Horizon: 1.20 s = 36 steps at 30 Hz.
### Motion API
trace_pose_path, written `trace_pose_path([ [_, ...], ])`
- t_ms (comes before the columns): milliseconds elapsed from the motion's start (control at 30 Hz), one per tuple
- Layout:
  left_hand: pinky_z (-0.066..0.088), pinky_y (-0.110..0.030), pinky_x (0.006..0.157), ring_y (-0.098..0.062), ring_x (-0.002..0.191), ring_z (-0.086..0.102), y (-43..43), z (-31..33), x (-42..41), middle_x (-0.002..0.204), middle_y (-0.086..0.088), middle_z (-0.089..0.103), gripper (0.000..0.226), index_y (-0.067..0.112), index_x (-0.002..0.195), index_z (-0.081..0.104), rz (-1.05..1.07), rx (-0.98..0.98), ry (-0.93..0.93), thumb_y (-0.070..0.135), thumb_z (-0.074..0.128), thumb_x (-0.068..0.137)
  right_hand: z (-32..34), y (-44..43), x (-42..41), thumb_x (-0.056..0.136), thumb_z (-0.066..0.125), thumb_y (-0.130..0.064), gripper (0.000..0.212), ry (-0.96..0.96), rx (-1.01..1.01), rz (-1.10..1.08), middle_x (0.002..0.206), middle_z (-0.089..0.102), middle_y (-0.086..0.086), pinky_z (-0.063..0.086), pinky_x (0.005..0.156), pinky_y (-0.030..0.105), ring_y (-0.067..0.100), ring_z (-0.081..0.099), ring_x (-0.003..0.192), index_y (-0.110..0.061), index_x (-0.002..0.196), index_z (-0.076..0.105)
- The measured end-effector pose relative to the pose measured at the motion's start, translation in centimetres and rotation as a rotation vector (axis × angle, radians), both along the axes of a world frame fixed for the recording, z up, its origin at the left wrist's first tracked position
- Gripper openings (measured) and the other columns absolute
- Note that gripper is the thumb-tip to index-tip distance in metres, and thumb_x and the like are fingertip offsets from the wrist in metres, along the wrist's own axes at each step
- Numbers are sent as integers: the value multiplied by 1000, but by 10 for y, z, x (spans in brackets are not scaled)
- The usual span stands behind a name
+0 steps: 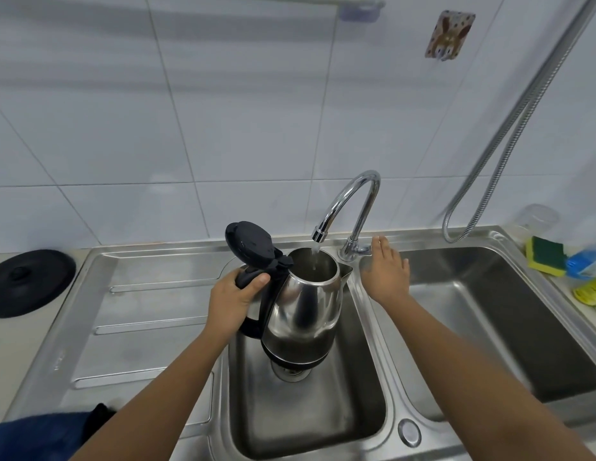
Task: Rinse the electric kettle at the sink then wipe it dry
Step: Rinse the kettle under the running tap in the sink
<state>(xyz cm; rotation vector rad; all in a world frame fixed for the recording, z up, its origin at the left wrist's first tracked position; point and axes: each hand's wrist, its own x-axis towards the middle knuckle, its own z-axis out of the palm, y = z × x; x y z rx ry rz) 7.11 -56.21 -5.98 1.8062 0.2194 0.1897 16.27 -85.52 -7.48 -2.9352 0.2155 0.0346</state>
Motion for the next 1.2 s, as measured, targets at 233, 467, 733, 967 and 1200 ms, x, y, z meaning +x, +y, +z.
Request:
trace_pose_path([
  [233,45,-27,68,-23,79,67,1,-7,5,80,4,69,13,31,81,64,7,8,12,40,72,85,2,-3,0,102,41,-32,69,17,-26,19,169,5,-2,10,122,53,25,14,153,-20,161,7],
  [467,46,-29,68,-26,82,67,3,-10,7,82,1,69,14,30,83,64,19,20,23,42,70,86,2,-2,-2,102,41,-32,70,19,-25,13,169,4,-1,11,122,53,25,15,153,-19,161,6],
  [733,48,-36,69,-26,77,66,3,-6,9,76,-3,68,54,23,78,64,26,25,6,74,58,62,4,-3,-1,101,43,-32,72,36,-2,19,169,5,-1,11,122,53,26,15,153,-19,161,7],
  [967,47,-30,67,-24,79,67,4,-10,10,79,1,70,32,29,79,63,19,26,11,60,69,74,4,-1,-2,101,43,-32,71,39,-5,16,169,5,0,11,121,53,26,16,152,-19,161,7],
  [1200,45,-28,64,-24,80,67,6,-14,12,79,-1,69,22,26,80,63,29,45,28,46,70,85,7,17,-30,98,53,-23,73,-40,360,-23,169,7,6,18,121,42,27,19,152,-14,160,15],
])
